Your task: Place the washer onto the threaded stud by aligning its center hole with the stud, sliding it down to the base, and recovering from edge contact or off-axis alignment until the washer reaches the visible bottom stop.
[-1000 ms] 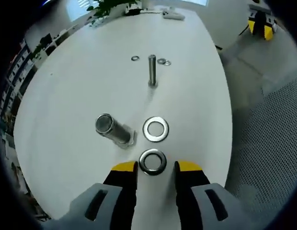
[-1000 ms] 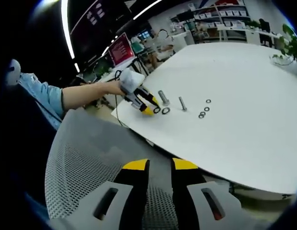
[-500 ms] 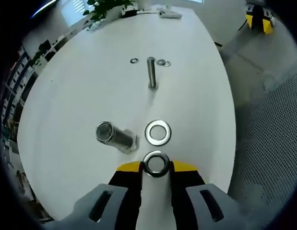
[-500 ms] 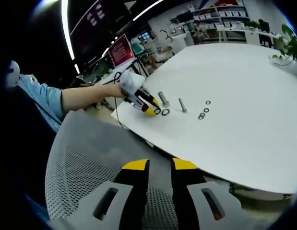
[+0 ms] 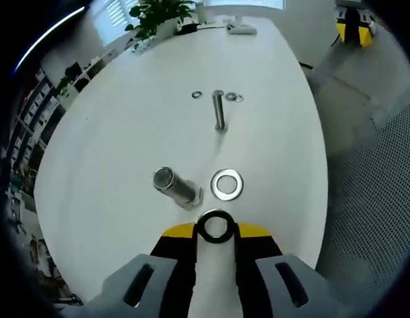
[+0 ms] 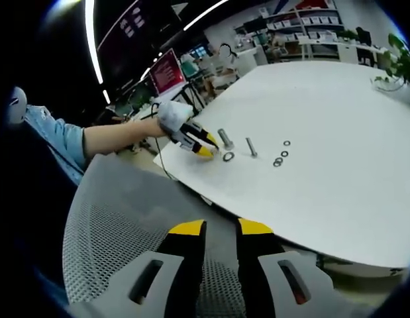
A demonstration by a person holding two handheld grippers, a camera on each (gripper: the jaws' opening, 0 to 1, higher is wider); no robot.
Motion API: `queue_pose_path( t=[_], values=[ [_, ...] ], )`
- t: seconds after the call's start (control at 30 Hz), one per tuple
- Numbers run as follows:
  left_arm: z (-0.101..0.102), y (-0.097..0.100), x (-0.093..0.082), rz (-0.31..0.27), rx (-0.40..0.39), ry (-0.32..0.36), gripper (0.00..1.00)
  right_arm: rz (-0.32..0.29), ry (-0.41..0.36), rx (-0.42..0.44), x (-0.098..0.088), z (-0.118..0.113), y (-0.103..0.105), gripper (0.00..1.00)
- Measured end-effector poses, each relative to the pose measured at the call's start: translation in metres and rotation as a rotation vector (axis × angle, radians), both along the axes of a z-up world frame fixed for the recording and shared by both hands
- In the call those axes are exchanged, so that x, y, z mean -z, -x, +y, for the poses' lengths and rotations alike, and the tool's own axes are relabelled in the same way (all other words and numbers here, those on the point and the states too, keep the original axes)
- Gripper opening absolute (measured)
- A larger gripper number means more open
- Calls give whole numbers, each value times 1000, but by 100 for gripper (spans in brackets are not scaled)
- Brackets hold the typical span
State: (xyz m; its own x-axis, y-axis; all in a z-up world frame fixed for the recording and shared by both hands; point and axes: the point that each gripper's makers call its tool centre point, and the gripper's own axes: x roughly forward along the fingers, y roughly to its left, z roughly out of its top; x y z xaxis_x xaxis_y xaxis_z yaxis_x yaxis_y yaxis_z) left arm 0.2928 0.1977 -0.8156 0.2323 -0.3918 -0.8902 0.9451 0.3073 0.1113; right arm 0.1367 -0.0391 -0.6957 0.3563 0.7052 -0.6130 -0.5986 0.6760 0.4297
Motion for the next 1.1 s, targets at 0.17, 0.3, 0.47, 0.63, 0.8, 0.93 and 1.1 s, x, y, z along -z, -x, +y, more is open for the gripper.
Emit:
queue_pose_path(
  t=[0.17, 0.3, 0.47, 0.63, 0.8, 0.93, 1.1],
  values=[
    [0, -4, -15, -10, -19, 11, 19, -3, -2, -2, 0, 0, 0, 21],
    [-1, -7, -27, -19, -27, 13, 19, -4, -3, -4, -1, 1, 0, 21],
    [3, -12, -39, -35, -55, 32, 19, -5, -5, -3, -1, 1, 0, 21],
    [2, -18, -49, -51, -54, 35, 19, -11, -7, 6, -2, 0, -1, 21],
    [-6, -25, -55, -65, -38, 27, 19, -18, -11, 19, -2, -1, -3, 21],
    [-13, -30, -58, -67, -28, 26, 19, -16, -9, 20, -2, -1, -3, 21],
    [-21, -37, -55, -55, -14, 17, 19, -14, -7, 18, -2, -1, -3, 21]
  ],
)
